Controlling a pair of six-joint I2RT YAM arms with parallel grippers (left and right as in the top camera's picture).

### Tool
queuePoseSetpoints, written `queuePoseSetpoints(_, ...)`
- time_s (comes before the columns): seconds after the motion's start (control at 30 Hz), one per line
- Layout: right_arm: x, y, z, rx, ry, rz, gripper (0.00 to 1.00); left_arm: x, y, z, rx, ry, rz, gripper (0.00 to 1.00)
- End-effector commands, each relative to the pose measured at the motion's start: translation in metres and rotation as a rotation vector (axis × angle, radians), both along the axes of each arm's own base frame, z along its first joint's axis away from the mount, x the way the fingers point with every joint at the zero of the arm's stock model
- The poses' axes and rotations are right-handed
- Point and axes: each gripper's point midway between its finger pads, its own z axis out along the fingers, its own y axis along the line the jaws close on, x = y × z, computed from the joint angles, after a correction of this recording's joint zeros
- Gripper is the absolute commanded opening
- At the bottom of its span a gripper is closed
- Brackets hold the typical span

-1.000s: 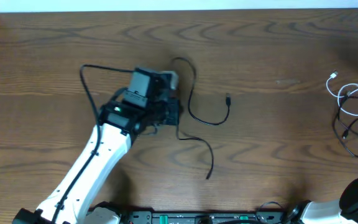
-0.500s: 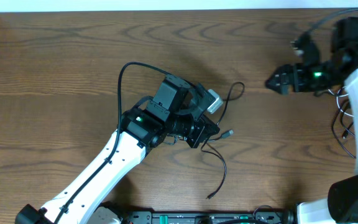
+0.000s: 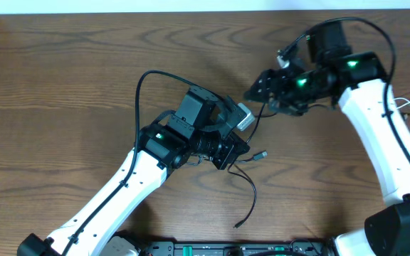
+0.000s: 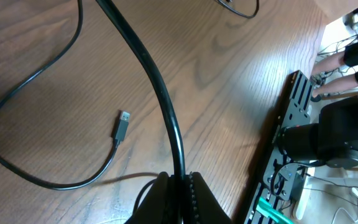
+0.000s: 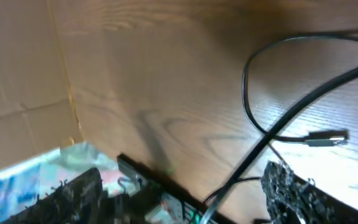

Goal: Untangle cables

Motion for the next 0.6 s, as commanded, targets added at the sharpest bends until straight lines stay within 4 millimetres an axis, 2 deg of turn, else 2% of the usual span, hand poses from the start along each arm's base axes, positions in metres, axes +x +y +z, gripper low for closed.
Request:
queuePoseSetpoints(0.0, -0.004, 0.004, -0.022, -0.047, 0.126, -0.124, 0.79, -0.001, 0.001, 0.0, 0.005, -0.02, -0.007, 0.08)
queuePoseSetpoints(0.1, -0.009, 0.01, -0.037, -0.047, 0.162, -0.135, 0.77, -0.001, 0.001, 0.0, 0.005, -0.02, -0.007, 0.07)
queuePoseSetpoints(0.13, -0.011, 0.012, -0.043, -0.048, 0.172, -0.139, 0.72, -0.001, 0.001, 0.0, 0.005, -0.021, -0.007, 0.07)
queuePoseSetpoints(0.2, -0.011, 0.012, -0.051, -0.046, 0.178, -0.145, 0.46, -0.001, 0.001, 0.0, 0.005, -0.02, -0.007, 0.08)
queuePoseSetpoints(0.23, -0.009, 0.011, -0.054, -0.058, 0.168, -0.152, 0.09, -0.001, 0.001, 0.0, 0.005, -0.02, -0.007, 0.08)
queuePoseSetpoints(0.27, -0.006, 0.006, -0.057, -0.088, 0.153, -0.167, 0.01, -0.001, 0.001, 0.0, 0.006, -0.019, -0.007, 0.07)
queuePoseSetpoints(0.37, 0.0, 0.0, -0.06, -0.124, 0.122, -0.185, 0.01, -0.001, 0.001, 0.0, 0.006, -0.02, -0.007, 0.07)
queuePoseSetpoints(0.4, 0.006, -0.001, -0.059, -0.132, 0.062, -0.149, 0.01, -0.001, 0.001, 0.0, 0.007, -0.02, -0.006, 0.09)
queuePoseSetpoints(0.47, 0.009, -0.001, -0.057, -0.137, 0.003, -0.095, 0.01, 0.005, 0.006, -0.004, 0.039, -0.035, 0.022, 0.15)
queuePoseSetpoints(0.57, 0.012, -0.01, -0.055, -0.158, -0.055, -0.033, 0.01, 0.016, 0.022, -0.018, 0.148, -0.064, 0.1, 0.57)
